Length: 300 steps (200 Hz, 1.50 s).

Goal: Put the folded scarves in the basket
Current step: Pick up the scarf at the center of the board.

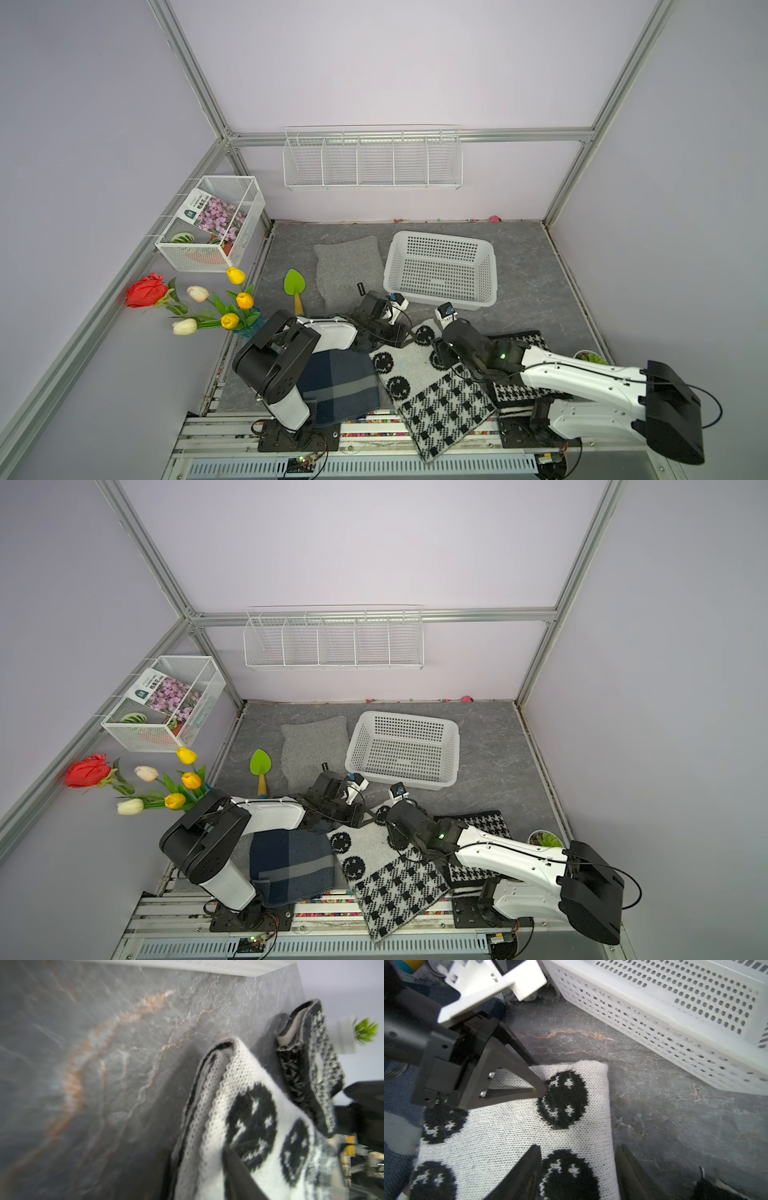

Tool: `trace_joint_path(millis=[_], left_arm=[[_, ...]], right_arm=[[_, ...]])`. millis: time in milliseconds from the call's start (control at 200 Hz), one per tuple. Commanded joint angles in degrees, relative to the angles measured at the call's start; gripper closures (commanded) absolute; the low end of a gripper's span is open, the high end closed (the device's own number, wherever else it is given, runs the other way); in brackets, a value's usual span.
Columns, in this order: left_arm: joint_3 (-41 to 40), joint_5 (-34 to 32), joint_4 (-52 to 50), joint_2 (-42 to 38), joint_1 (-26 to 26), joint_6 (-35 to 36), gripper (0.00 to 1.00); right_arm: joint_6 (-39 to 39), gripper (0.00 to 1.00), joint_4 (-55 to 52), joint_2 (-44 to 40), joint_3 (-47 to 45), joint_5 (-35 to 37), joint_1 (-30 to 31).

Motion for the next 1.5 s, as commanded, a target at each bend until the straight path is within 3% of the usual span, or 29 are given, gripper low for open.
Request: trace_joint_path(millis=[0, 110, 275, 520, 735, 935, 1054, 1229, 1494], left_arm=[[0.1, 1.5, -5.8, 3.2, -0.8, 0.2, 1.00], [-1.9, -4.4, -5.7, -1.1, 0.3, -2.1, 1.00], [-10.8, -9.4, 0.3, -12.4, 10.7, -9.4, 1.00], [-15.9, -17.9, 0.8, -23.1, 11.3, -14.5, 1.00], [-15.7, -16.7, 0.8, -22.6, 11.3, -14.2, 1.00], [-15.3, -15.9, 0.7, -23.5, 11.2, -14.0, 1.00], [-15.1, -15.8, 0.9, -23.2, 10.9, -14.1, 1.00], [-15.1, -16.0, 0.4, -24.5, 10.4, -14.0, 1.00], [-15.1, -16.3, 0.5, -24.8, 9.8, -13.8, 1.00]], right_arm=[[0.9, 0.37, -2.1, -0.7, -1.5, 0.1, -0.3], [2.1, 0.35, -4.2, -1.9, -2.1, -0.9, -0.3], [4.3, 0.29, -7.4, -4.3, -2.7, -4.9, -0.4], [11.3, 0.20, -8.1, -8.1, -7.0, -11.1, -1.6], [17.3, 0.17, -9.6, -12.7, -11.8, -15.1, -2.2], [21.4, 0.17, -13.4, -22.8, -15.3, -19.1, -1.5], [23.4, 0.18, -16.8, -27.5, -16.6, -17.9, -0.7], [26.0, 0.18, -11.1, -24.7, -19.8, -21.3, 0.5], [27.9, 0.17, -1.3, -16.1, -21.0, -19.0, 3.3]])
